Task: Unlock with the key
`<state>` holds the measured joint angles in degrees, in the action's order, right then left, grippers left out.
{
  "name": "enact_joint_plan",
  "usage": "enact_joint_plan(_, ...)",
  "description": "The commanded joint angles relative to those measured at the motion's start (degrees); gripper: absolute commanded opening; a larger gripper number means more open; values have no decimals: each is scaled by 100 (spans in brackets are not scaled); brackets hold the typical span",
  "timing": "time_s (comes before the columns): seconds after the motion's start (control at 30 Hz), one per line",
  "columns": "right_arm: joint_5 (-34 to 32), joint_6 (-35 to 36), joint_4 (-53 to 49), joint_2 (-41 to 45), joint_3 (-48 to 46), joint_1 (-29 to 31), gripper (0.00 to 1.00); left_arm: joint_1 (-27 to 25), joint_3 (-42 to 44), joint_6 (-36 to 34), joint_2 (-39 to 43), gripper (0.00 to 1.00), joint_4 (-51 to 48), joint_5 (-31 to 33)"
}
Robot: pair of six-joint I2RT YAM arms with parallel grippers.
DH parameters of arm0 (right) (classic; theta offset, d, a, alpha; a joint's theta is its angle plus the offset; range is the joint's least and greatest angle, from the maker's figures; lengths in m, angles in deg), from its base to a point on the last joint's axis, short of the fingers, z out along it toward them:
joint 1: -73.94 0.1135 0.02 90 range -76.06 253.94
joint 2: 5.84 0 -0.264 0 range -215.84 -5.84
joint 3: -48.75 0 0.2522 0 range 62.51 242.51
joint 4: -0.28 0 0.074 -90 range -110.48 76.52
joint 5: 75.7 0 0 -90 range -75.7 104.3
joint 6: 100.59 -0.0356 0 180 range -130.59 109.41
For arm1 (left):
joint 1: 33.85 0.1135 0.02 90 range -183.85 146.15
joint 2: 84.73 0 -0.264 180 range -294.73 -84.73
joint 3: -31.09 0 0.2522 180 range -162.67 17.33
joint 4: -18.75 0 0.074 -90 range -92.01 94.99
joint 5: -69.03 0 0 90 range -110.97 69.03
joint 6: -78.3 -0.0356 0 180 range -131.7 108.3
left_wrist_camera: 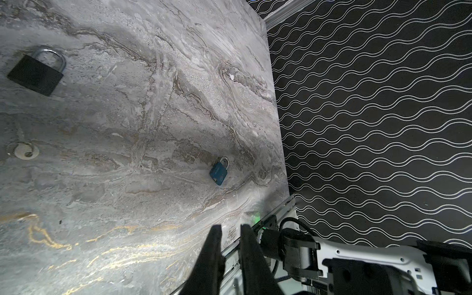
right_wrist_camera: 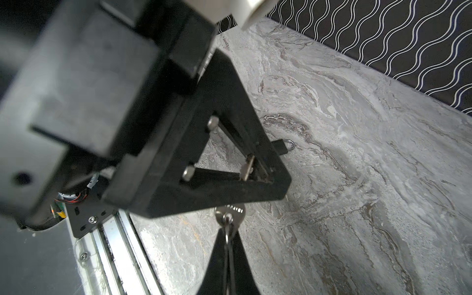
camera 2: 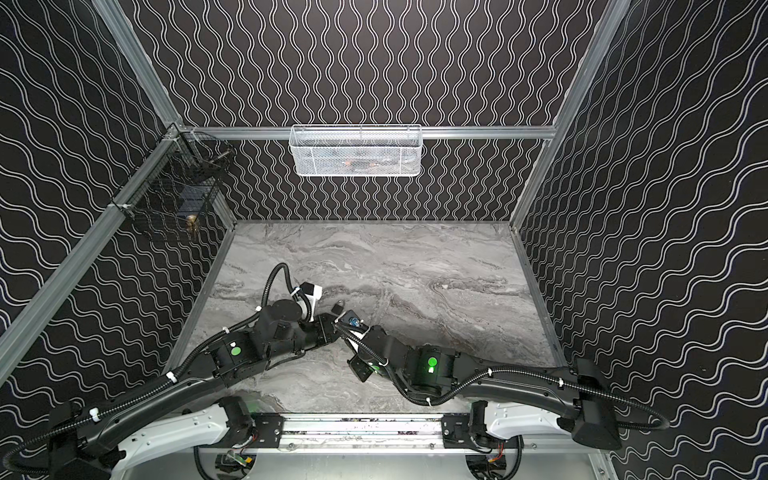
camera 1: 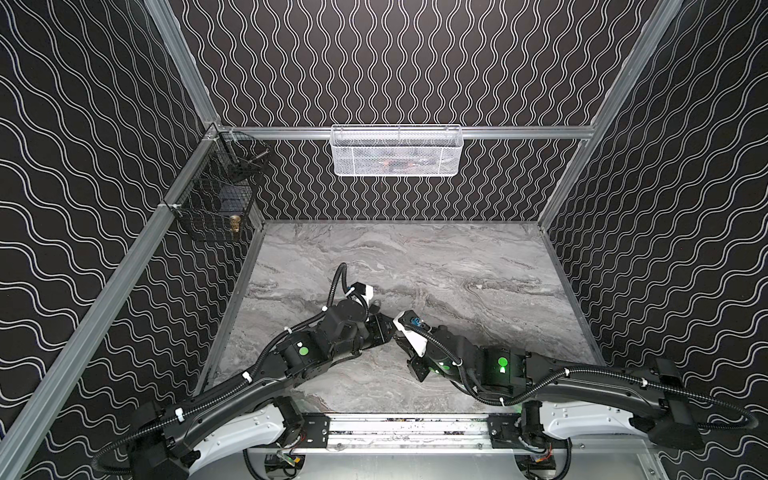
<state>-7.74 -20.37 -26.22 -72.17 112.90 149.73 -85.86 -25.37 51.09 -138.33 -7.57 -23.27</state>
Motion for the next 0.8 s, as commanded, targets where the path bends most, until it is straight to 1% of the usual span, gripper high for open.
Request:
enact_joint_plan(0.0,-101,73,131,-77,77,10,0,59,2,26,90,13,87,-27)
enact_joint_plan(0.13,-83,134,112,-198,167,6,0,120,84,59,115,0,150,-95)
enact_joint_plan(0.4,-163,147,-34,-136,287,12,0,155,42,-59,136,0,43,-36)
enact_joint_plan(0.43,-192,144,-45,-106,287,6,5,160,42,-81,149,0,43,-25)
enact_joint_plan(0.47,-221,124,-58,-86,287,15,17,170,34,-122,164,0,56,-16)
enact_joint_plan(0.5,-239,88,-84,-63,287,12,37,169,33,-158,170,0,84,11)
enact_joint_plan(0.53,-231,42,-104,-25,291,4,45,182,26,-231,175,0,124,46)
enact_joint_plan(0.63,-48,-173,-273,126,331,-26,48,239,-19,-711,201,0,285,197)
enact_joint_plan(0.7,357,-367,-362,290,345,-134,53,306,-117,-972,191,0,172,331)
enact_joint_plan(0.77,855,-666,-457,447,353,-358,56,347,-140,-1435,222,0,407,228)
